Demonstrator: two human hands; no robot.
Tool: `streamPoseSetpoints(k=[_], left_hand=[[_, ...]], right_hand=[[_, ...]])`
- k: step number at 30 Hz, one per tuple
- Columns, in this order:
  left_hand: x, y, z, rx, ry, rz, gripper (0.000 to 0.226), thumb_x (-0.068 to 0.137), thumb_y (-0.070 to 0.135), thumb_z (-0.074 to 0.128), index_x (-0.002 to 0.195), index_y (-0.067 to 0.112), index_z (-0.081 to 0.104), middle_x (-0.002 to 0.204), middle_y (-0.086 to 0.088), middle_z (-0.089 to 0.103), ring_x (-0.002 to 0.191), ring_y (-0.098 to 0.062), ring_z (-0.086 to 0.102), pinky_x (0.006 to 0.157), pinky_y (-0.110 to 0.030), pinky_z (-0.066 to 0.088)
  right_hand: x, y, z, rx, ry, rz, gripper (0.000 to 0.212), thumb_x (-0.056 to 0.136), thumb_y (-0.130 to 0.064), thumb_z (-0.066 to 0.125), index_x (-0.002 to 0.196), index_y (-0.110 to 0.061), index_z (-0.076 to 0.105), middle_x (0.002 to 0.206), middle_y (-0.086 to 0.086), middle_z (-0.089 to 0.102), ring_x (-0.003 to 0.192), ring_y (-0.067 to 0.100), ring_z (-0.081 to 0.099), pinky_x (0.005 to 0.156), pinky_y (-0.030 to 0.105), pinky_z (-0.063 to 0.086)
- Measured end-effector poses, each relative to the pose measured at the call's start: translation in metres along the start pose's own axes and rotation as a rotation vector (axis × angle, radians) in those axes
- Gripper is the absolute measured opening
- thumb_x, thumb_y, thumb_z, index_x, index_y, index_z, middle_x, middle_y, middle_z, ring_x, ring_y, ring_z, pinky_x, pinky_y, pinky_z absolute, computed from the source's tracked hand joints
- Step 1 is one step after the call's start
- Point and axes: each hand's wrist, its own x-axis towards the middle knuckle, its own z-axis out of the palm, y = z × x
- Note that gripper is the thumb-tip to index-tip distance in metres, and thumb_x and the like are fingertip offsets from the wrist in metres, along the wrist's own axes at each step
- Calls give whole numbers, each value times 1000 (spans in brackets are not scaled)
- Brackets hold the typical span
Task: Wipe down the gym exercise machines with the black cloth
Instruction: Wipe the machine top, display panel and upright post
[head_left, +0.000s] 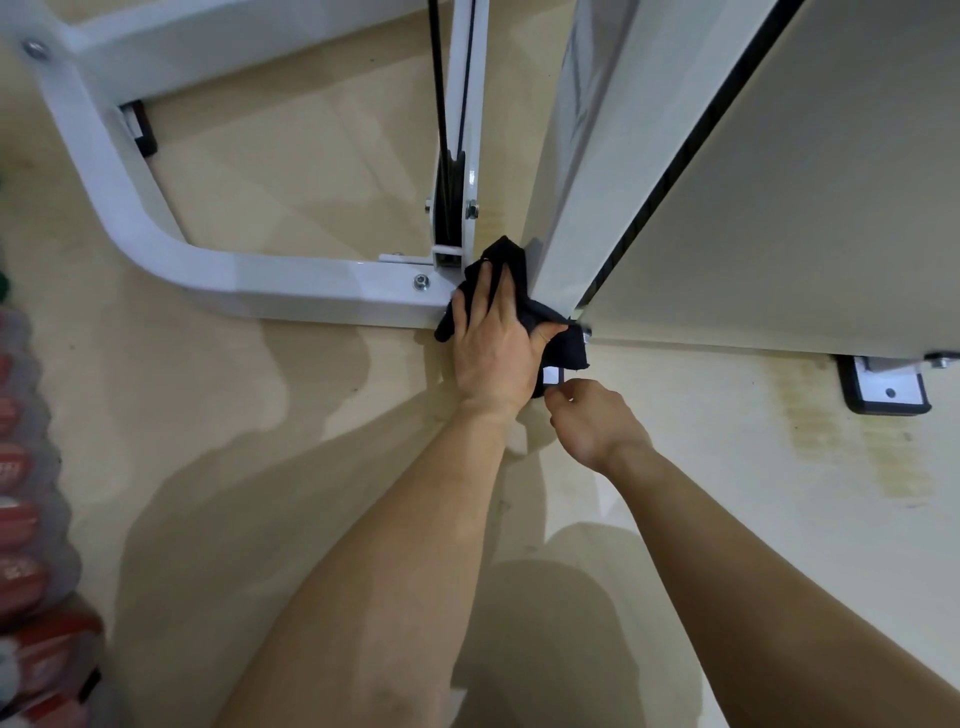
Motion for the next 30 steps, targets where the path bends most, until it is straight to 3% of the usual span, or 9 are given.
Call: streamPoseSetpoints(k=[4, 6, 9, 12, 14, 20, 22, 26, 30], left_hand=[[-7, 4, -17, -62, -6, -47, 67, 91, 50, 64, 146, 17, 47, 151, -10, 48, 137, -31, 44, 111, -45, 39], [-14, 10, -37, -39, -9, -59, 43, 94, 44, 62, 128, 19, 62, 121, -9, 69, 111, -30, 62, 89, -41, 51], [-31, 18, -75, -77, -68, -89, 20, 96, 34, 63, 107, 19, 68, 95, -5, 73, 90, -27, 65, 72, -34, 49], [-48, 22, -113, -55, -180, -100, 22, 94, 34, 65, 111, 21, 68, 98, -3, 73, 91, -26, 66, 77, -38, 54], [-56, 26, -138, -51, -205, -92, 23, 93, 34, 66, 111, 21, 69, 100, -2, 73, 93, -25, 66, 81, -40, 55], [-89, 48, -199, -90, -290, -166, 3, 90, 29, 67, 87, 28, 66, 89, 3, 72, 85, -22, 65, 77, -37, 54], [-106, 57, -212, -149, -284, -217, 22, 88, 25, 68, 71, 31, 56, 75, 8, 66, 76, -22, 63, 69, -33, 50], [-148, 88, -250, -243, -287, -277, 28, 88, 17, 67, 65, 29, 56, 60, 11, 56, 61, -13, 54, 58, -29, 38], [-197, 133, -313, -423, -206, -420, 10, 89, 15, 67, 79, 18, 66, 70, 6, 65, 64, -13, 61, 49, -21, 45]], right_hand=[[-15, -1, -15, 9, 58, -12, 34, 100, -38, 35, 97, -16, 61, 99, 7, 64, 91, 32, 59, 81, 40, 51], [-23, -6, -29, 4, 70, -38, 33, 100, -38, 36, 93, -15, 59, 100, 10, 64, 91, 33, 58, 80, 39, 49], [-43, -18, -53, -8, 53, -81, 35, 100, -39, 36, 95, -15, 61, 101, 9, 65, 92, 32, 59, 81, 39, 49], [-70, -28, -70, -39, 60, -138, 31, 100, -37, 40, 97, -17, 62, 103, 9, 67, 93, 31, 59, 79, 38, 49], [-91, -36, -78, -31, 49, -176, 33, 100, -37, 43, 119, -19, 63, 116, 5, 68, 107, 29, 60, 86, 36, 47], [-156, -61, -86, 49, -45, -270, 55, 102, -30, 48, 154, -21, 33, 147, 3, 52, 133, 23, 48, 105, 32, 37], [-179, -67, -88, 54, -83, -285, 58, 101, -27, 49, 156, -24, 28, 150, 2, 47, 134, 22, 47, 102, 28, 35], [-229, -75, -99, 151, -160, -292, 63, 99, -17, 47, 156, -35, 27, 139, -4, 54, 118, 20, 58, 100, 30, 42], [-298, -79, -126, 256, -191, -229, 45, 91, -4, 43, 125, -29, 60, 99, -3, 72, 89, 21, 65, 86, 36, 52]])
